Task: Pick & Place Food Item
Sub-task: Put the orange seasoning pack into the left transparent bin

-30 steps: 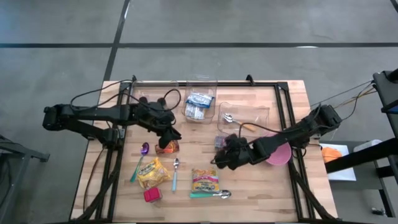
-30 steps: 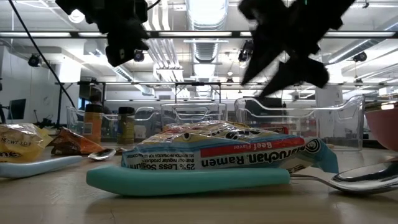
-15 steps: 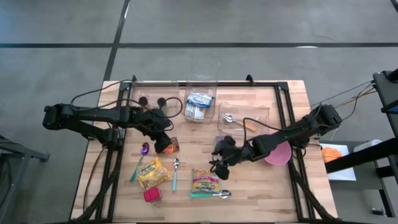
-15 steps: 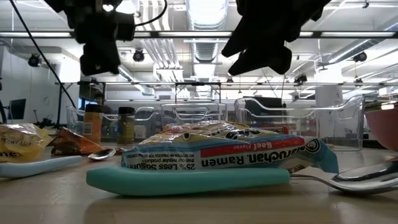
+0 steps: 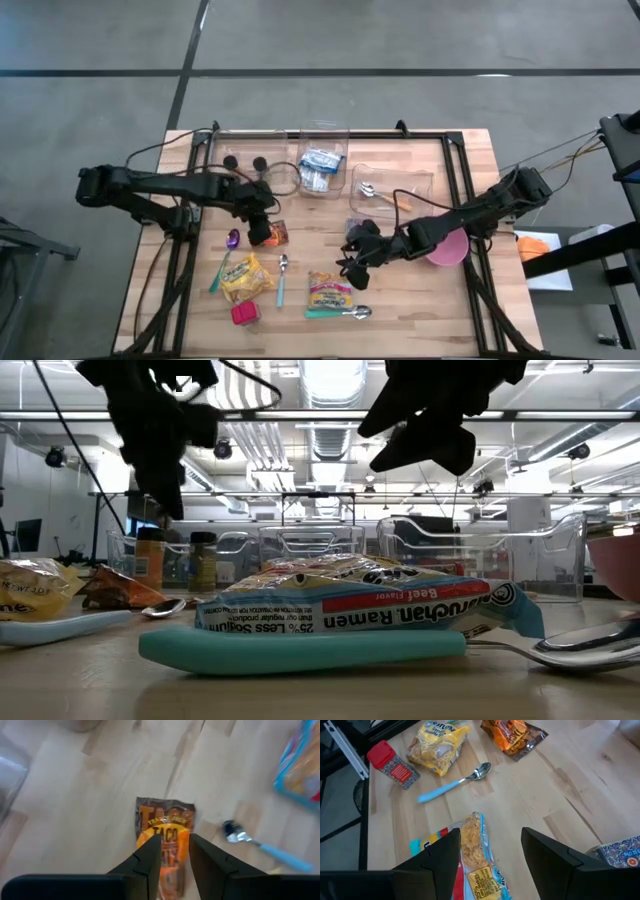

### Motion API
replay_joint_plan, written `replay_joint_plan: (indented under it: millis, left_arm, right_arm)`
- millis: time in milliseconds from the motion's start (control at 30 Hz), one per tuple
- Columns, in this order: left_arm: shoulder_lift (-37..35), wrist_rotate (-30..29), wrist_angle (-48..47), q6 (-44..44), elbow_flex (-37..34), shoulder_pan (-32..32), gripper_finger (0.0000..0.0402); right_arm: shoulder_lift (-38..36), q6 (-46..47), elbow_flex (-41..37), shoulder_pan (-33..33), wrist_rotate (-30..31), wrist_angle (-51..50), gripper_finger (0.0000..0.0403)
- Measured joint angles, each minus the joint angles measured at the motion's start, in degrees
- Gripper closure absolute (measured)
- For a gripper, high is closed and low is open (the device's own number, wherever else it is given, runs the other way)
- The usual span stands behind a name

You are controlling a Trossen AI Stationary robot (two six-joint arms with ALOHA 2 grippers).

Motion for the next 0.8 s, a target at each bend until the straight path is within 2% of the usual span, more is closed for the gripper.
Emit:
replay_joint_plan:
  millis: [100, 300, 400, 567, 800]
  left_arm:
    - [4.39, 0.28, 1.02, 3.36, -0.02, 0.00, 0.0265]
    - [11.76, 0.46, 1.79, 7.39, 0.01, 0.40, 0.0179]
    - [14.19, 0.55, 1.98, 8.81, 0.03, 1.35, 0.0149]
    - [16.49, 6.88, 4.07, 11.42, 0.03, 4.34, 0.0145]
    - [18.11, 10.80, 6.78, 15.56, 0.05, 7.59, 0.0170]
  right_arm:
    - [-0.42, -0.06, 0.00, 0.09, 0.02, -0.20, 0.0197]
    - [-1.37, -0.06, 0.00, 0.63, 0.01, -0.30, 0.0197]
    - [-1.69, -0.09, 0.00, 1.10, 0.02, -0.54, 0.0197]
    - [-2.16, -0.04, 0.00, 2.09, 0.02, -0.94, 0.0197]
    - [-2.50, 0.12, 0.00, 3.74, 0.05, -1.24, 0.0197]
